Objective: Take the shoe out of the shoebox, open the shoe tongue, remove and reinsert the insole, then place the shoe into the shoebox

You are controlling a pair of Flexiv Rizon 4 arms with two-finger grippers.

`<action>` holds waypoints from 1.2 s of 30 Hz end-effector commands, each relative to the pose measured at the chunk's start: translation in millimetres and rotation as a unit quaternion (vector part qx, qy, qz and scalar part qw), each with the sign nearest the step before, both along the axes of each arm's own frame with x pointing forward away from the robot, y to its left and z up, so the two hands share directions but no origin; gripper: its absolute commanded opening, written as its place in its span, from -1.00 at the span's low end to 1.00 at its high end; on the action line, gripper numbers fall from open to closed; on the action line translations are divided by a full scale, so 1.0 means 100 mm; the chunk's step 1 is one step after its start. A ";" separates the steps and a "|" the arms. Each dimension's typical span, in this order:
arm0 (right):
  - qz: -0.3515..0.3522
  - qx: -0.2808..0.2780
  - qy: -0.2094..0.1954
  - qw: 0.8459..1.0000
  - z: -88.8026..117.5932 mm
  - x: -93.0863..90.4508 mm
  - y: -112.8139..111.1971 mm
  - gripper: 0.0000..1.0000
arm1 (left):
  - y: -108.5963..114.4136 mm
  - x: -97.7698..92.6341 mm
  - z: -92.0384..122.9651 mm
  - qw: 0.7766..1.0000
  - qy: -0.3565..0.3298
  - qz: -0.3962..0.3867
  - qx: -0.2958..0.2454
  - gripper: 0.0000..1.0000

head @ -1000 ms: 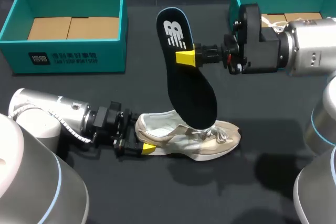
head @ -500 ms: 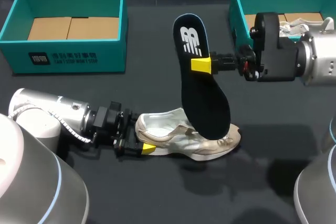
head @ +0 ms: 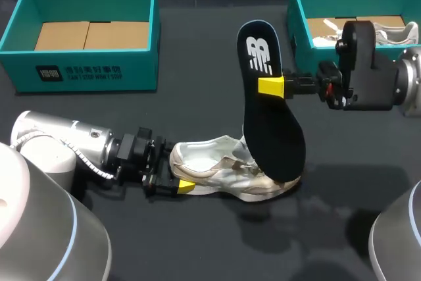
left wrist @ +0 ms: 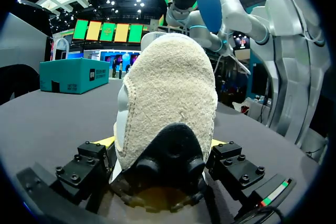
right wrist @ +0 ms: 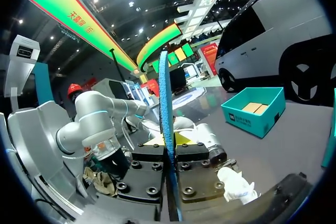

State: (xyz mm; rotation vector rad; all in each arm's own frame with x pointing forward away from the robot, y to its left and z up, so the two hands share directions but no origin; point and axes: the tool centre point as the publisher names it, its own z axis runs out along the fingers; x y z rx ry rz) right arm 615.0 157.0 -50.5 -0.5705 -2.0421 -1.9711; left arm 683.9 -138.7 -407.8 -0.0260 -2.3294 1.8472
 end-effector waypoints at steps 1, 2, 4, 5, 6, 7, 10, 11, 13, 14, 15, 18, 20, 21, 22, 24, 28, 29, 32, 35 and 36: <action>-0.004 0.001 -0.001 1.000 -0.01 -0.05 -0.02 -1.00 | 0.00 0.00 -0.02 1.000 0.000 0.001 0.000 -1.00; -0.004 0.001 -0.001 1.000 -0.01 -0.05 -0.02 -1.00 | 0.00 0.00 -0.02 1.000 0.000 0.001 0.000 -1.00; -0.004 0.001 -0.001 1.000 -0.01 -0.05 -0.02 -1.00 | 0.00 0.00 -0.02 1.000 0.000 0.001 0.000 -1.00; -0.004 0.001 -0.001 1.000 -0.01 -0.05 -0.02 -1.00 | 0.00 0.00 -0.02 1.000 0.000 0.001 0.000 -1.00; -0.004 0.001 -0.001 1.000 -0.01 -0.05 -0.02 -1.00 | 0.00 0.00 -0.02 1.000 0.000 0.001 0.000 -1.00; -0.004 0.001 -0.001 1.000 -0.01 -0.05 -0.02 -1.00 | 0.00 0.00 -0.02 1.000 0.000 0.001 0.000 -1.00; -0.004 0.001 -0.001 1.000 -0.01 -0.05 -0.02 -1.00 | 0.00 -0.02 -0.03 1.000 -0.004 -0.005 0.001 -1.00; -0.004 0.001 -0.001 1.000 -0.01 -0.05 -0.02 -1.00 | 0.01 -0.02 -0.04 1.000 -0.006 -0.008 0.005 -0.57; -0.004 0.001 -0.001 1.000 -0.01 -0.05 -0.02 -1.00 | 0.03 -0.02 -0.05 1.000 -0.013 -0.009 0.013 0.35; -0.004 0.001 -0.001 1.000 -0.01 -0.05 -0.02 -1.00 | 0.04 -0.01 -0.05 1.000 -0.012 -0.010 0.015 1.00; -0.004 0.001 -0.001 1.000 -0.01 -0.05 -0.02 -1.00 | 0.05 -0.01 -0.05 1.000 -0.011 -0.010 0.015 1.00; -0.004 0.001 -0.001 1.000 -0.01 -0.05 -0.02 -1.00 | 0.09 0.00 -0.05 1.000 -0.011 -0.009 0.019 1.00; -0.004 0.001 -0.001 1.000 -0.01 -0.05 -0.02 -1.00 | 0.12 0.00 -0.03 1.000 -0.012 -0.008 0.025 1.00; -0.004 0.001 -0.001 1.000 -0.01 -0.05 -0.02 -1.00 | 0.14 0.00 -0.02 0.999 -0.014 -0.008 0.029 1.00; -0.004 0.001 -0.001 1.000 -0.01 -0.05 -0.02 -1.00 | 0.16 0.00 -0.01 0.999 -0.016 -0.007 0.034 1.00; -0.004 0.001 -0.001 1.000 -0.01 -0.05 -0.02 -1.00 | 0.19 0.00 0.02 0.999 -0.019 -0.007 0.046 1.00; -0.004 0.001 -0.001 1.000 -0.01 -0.05 -0.02 -1.00 | 0.31 0.00 0.10 0.996 -0.001 -0.012 0.094 1.00; -0.004 0.001 -0.001 1.000 -0.01 -0.05 -0.02 -1.00 | 0.35 0.02 0.13 0.994 -0.003 -0.017 0.111 1.00; -0.004 0.001 -0.001 1.000 -0.01 -0.05 -0.02 -1.00 | 0.47 0.07 0.19 0.984 -0.006 -0.020 0.174 1.00; -0.004 0.001 -0.001 1.000 -0.01 -0.05 -0.02 -1.00 | 0.63 0.07 0.30 0.971 -0.027 -0.056 0.231 1.00; -0.004 0.001 -0.001 1.000 -0.01 -0.05 -0.02 -1.00 | 0.63 0.07 0.30 0.971 -0.027 -0.056 0.231 1.00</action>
